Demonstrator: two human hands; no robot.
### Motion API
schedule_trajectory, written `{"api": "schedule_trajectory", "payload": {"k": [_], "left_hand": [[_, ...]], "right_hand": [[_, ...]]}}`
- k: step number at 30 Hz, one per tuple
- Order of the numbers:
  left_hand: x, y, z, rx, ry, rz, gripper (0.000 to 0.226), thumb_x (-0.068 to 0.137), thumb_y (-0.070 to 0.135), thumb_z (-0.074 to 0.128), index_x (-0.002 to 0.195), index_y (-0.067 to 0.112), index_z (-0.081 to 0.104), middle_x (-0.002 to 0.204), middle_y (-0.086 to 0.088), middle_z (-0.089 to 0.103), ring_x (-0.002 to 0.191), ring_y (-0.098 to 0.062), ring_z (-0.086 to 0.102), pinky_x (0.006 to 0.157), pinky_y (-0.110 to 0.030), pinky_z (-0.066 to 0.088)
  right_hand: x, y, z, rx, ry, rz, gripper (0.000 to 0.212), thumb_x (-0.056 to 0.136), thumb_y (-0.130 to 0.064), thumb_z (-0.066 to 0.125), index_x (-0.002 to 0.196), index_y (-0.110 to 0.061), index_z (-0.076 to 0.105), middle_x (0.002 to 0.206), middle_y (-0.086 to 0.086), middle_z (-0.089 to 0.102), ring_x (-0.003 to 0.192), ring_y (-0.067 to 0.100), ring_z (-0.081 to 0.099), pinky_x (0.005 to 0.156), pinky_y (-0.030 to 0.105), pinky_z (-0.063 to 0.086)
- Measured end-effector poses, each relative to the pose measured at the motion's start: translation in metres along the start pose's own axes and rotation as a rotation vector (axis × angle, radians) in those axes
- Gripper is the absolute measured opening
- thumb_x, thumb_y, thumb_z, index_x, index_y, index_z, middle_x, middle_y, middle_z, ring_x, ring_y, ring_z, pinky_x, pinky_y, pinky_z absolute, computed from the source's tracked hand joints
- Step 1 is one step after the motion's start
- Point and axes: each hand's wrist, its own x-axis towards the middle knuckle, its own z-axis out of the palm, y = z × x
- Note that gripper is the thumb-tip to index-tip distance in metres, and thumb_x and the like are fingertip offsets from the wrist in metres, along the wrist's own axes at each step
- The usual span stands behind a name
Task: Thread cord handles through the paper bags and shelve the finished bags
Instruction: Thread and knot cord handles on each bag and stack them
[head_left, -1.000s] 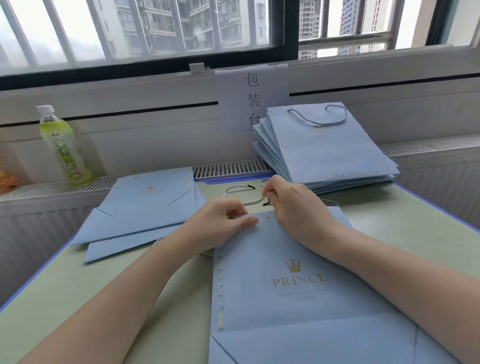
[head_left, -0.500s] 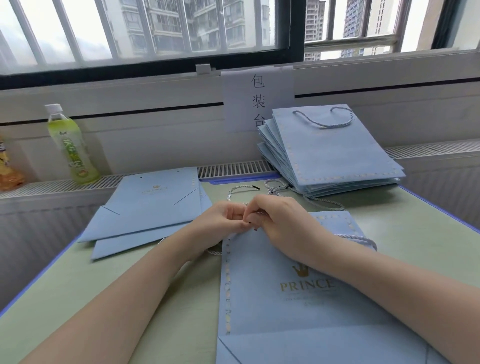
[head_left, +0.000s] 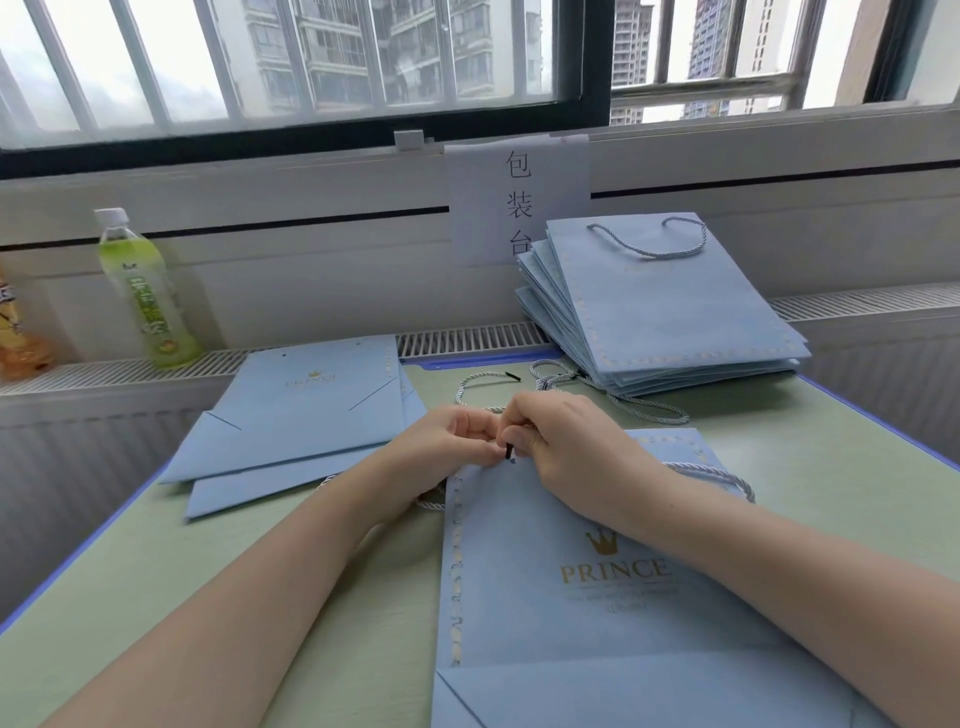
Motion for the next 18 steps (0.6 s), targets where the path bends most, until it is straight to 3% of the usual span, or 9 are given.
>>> {"api": "schedule_trajectory", "payload": {"k": [4, 7, 10, 14, 18], "left_hand": [[-0.0007, -0.0006, -0.0006, -0.020, 0.000, 0.001, 0.023, 0.077, 0.015, 0.062, 0.096, 0.003, 0.067, 0.083, -0.005, 0.059, 0.077, -0.010, 0.055, 0.072, -0.014, 0.043], [-0.0004, -0.0010, -0.0010, -0.020, -0.004, 0.008, 0.019, 0.086, 0.002, 0.061, 0.104, -0.003, 0.065, 0.080, 0.002, 0.062, 0.073, -0.003, 0.057, 0.070, -0.011, 0.043], [-0.0024, -0.0003, -0.0010, -0.014, -0.019, 0.028, 0.031, 0.077, 0.011, 0.062, 0.105, 0.000, 0.066, 0.090, 0.002, 0.067, 0.081, -0.003, 0.059, 0.075, -0.012, 0.045], [-0.0036, 0.0016, -0.0021, -0.009, -0.030, 0.017, 0.028, 0.073, 0.013, 0.061, 0.098, 0.003, 0.067, 0.092, 0.000, 0.068, 0.088, -0.006, 0.060, 0.080, -0.013, 0.046], [-0.0035, 0.0028, -0.0029, 0.007, -0.051, 0.019, 0.027, 0.070, 0.009, 0.056, 0.094, 0.001, 0.065, 0.088, -0.003, 0.068, 0.082, -0.009, 0.057, 0.073, -0.012, 0.043]], "right_hand": [[0.0001, 0.0023, 0.0000, -0.069, 0.023, -0.011, 0.012, 0.095, -0.011, 0.047, 0.087, -0.019, 0.048, 0.085, -0.006, 0.049, 0.082, 0.014, 0.038, 0.069, 0.026, 0.027], [-0.0006, 0.0014, 0.0002, -0.016, 0.045, 0.006, 0.009, 0.096, -0.012, 0.048, 0.091, -0.017, 0.054, 0.085, -0.007, 0.051, 0.082, 0.013, 0.042, 0.071, 0.028, 0.034], [-0.0014, -0.0011, -0.0013, 0.108, 0.052, 0.013, 0.010, 0.094, -0.008, 0.052, 0.095, -0.010, 0.062, 0.082, -0.006, 0.057, 0.081, 0.015, 0.052, 0.071, 0.028, 0.040], [-0.0020, -0.0029, -0.0021, 0.058, -0.002, -0.023, 0.012, 0.093, -0.007, 0.052, 0.092, -0.011, 0.063, 0.081, -0.006, 0.056, 0.079, 0.015, 0.049, 0.071, 0.029, 0.040], [-0.0014, -0.0040, -0.0047, 0.079, -0.090, 0.012, 0.018, 0.093, -0.006, 0.050, 0.087, -0.019, 0.061, 0.074, -0.008, 0.056, 0.077, 0.016, 0.051, 0.073, 0.033, 0.044]]}}
